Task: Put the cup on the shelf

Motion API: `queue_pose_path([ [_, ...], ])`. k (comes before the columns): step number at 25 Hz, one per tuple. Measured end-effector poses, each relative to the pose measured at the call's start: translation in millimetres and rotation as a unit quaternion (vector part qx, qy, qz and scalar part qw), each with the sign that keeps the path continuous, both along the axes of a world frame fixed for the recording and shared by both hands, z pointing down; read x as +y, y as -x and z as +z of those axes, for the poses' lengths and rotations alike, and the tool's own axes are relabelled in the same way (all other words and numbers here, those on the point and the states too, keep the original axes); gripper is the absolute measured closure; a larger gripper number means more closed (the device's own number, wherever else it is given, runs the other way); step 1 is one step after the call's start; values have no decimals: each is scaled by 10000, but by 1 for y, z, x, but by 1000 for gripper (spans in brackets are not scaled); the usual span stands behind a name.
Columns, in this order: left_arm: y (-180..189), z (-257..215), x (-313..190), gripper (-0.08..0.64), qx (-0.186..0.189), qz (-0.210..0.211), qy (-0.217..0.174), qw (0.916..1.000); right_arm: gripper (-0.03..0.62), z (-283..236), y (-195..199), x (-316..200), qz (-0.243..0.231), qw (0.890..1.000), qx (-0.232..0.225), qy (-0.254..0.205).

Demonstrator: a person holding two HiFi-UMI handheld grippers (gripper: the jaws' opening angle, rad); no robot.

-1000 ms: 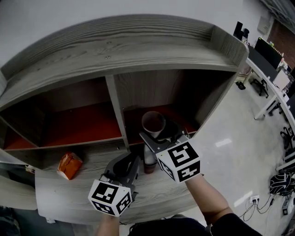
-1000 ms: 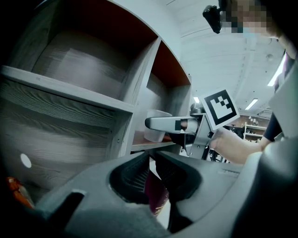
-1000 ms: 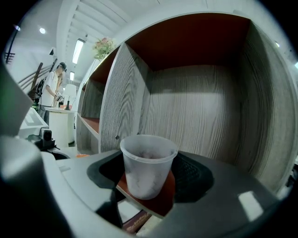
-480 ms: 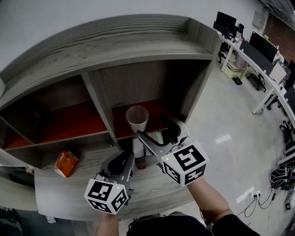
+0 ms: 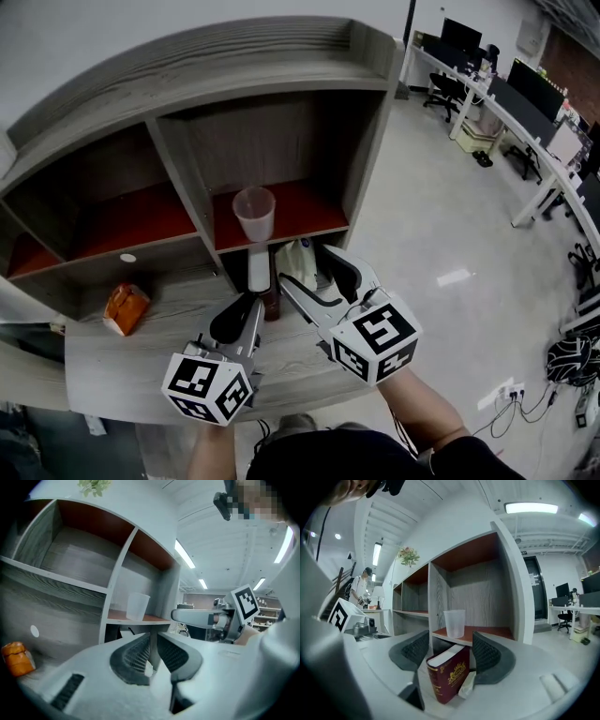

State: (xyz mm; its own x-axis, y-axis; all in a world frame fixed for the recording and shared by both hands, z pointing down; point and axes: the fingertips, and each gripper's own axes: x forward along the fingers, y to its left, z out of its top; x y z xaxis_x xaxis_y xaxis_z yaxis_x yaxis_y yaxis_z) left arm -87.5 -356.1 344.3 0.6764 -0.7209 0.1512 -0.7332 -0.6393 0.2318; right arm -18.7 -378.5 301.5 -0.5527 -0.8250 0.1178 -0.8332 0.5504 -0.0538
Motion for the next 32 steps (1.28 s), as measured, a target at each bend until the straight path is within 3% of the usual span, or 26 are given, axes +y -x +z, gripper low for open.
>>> queue_pose_path([
  [24,-40,30,104,561,-62,-22,251,9997,469,55,-46,120,-310,9971,-284,630],
  [32,-51,43,124,561,-156,116,300,9994,564,77,-55,142,-166,9951,-429,876],
])
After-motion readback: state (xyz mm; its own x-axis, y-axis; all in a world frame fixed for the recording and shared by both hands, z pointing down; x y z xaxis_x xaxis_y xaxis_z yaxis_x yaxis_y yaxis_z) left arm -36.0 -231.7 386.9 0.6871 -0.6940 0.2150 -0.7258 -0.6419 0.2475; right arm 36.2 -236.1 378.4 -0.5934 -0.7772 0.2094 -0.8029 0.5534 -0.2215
